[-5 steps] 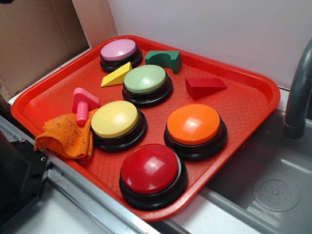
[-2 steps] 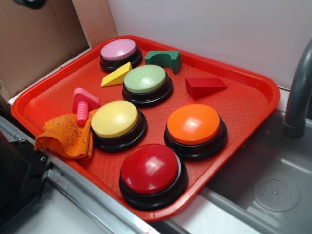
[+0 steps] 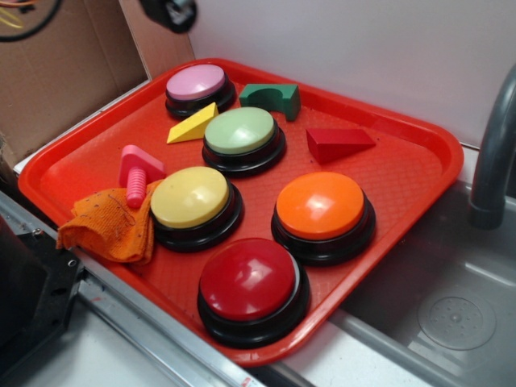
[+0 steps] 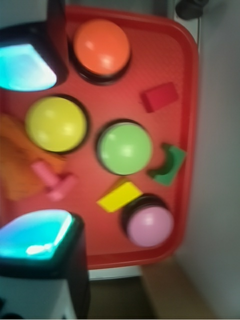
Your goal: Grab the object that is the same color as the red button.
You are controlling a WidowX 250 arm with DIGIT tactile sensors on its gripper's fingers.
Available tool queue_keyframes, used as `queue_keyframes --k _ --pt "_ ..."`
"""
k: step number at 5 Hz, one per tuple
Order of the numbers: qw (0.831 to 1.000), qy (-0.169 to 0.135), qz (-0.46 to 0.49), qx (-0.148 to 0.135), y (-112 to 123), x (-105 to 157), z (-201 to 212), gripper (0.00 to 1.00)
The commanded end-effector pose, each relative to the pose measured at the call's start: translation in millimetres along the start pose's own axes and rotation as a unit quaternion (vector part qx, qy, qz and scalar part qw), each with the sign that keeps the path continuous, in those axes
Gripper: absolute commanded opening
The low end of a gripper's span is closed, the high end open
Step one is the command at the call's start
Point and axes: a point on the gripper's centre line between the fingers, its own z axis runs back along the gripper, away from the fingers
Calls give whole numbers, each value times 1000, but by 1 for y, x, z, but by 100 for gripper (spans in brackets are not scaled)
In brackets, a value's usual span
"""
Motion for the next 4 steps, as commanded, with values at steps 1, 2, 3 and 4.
queue_keyframes --k 1,2,3,4 --pt "998 -54 -25 -23 -29 57 -47 100" --pt "997 -49 -46 -37 -41 77 -81 100" --pt "993 -49 -85 -66 -50 88 -106 100" --pt "992 -38 -94 -82 -56 92 -132 100"
